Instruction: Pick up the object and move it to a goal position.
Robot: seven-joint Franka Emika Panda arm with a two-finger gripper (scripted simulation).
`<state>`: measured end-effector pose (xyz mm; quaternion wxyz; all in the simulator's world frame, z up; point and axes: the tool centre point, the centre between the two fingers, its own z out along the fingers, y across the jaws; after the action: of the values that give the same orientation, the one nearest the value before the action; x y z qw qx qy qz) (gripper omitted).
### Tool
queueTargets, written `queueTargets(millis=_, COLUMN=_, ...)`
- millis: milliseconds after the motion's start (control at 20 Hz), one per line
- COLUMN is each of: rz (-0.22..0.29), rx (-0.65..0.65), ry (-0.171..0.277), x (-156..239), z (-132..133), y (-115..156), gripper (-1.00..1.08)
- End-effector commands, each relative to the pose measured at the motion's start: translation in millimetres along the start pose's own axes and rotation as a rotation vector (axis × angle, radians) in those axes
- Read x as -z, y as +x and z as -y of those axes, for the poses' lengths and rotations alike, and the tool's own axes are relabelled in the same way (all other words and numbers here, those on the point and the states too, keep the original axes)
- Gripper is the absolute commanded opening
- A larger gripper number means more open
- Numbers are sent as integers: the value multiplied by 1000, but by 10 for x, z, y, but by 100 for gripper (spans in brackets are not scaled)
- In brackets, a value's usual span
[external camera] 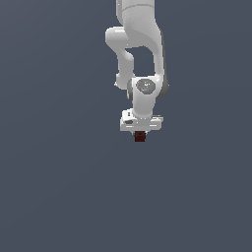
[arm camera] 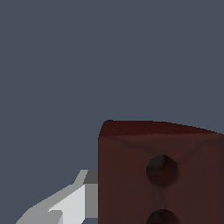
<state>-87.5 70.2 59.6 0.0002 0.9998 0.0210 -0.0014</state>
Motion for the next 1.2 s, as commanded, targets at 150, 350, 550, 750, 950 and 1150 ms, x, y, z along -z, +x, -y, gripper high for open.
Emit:
queueTargets(millis=150, rz=-3, rx=0, ry=0, x=386, z=60, y=133, gripper=-100)
queueTargets(millis=350, rz=-3, rx=0, ry=0, x=748, z=116, y=254, gripper=-100)
queueTargets(millis=550, rz=-3, rx=0, ry=0, x=1128, z=175, y=383, gripper=-100)
queueTargets(millis=750, rz=-3, rx=0, ry=0, x=1507, z=234, y=514, gripper=-100)
queueTargets(millis=950, rz=-3, rx=0, ry=0, x=1883, z=294, y=648, gripper=-100)
queueTargets(millis=1150, rz=-3, rx=0, ry=0, x=2251, z=352, y=781, gripper=-100)
